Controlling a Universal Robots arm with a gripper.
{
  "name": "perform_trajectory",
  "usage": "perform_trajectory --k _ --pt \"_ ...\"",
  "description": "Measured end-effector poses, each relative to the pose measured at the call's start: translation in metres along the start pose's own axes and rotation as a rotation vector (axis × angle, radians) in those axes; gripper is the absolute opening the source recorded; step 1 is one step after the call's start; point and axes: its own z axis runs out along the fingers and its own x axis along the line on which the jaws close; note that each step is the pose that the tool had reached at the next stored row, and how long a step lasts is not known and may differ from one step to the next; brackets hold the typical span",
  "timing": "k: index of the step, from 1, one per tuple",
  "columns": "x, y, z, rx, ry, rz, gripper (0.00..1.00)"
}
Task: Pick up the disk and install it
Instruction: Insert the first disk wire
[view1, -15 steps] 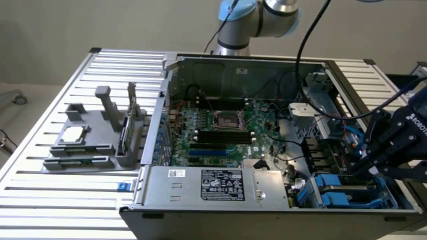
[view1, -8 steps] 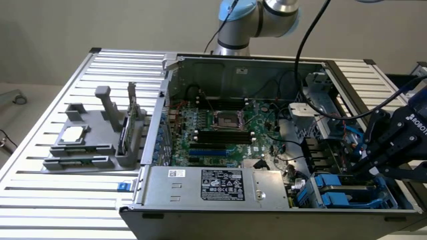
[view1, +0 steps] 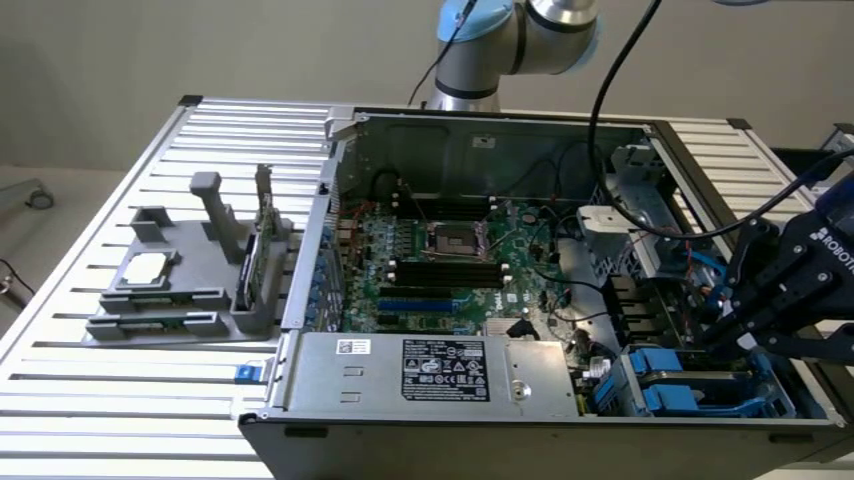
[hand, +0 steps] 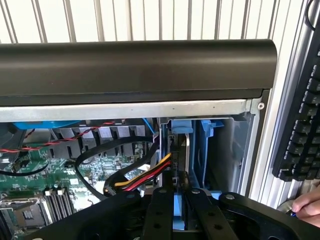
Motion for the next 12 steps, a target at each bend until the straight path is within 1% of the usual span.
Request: perform_trajectory --k 8,12 --pt "0.0001 0.0004 0.0015 -0.0006 0.0059 -0.015 0.16" --pt "0.0001 0.0009 0.0014 -0.0007 0.0079 -0.020 0.16"
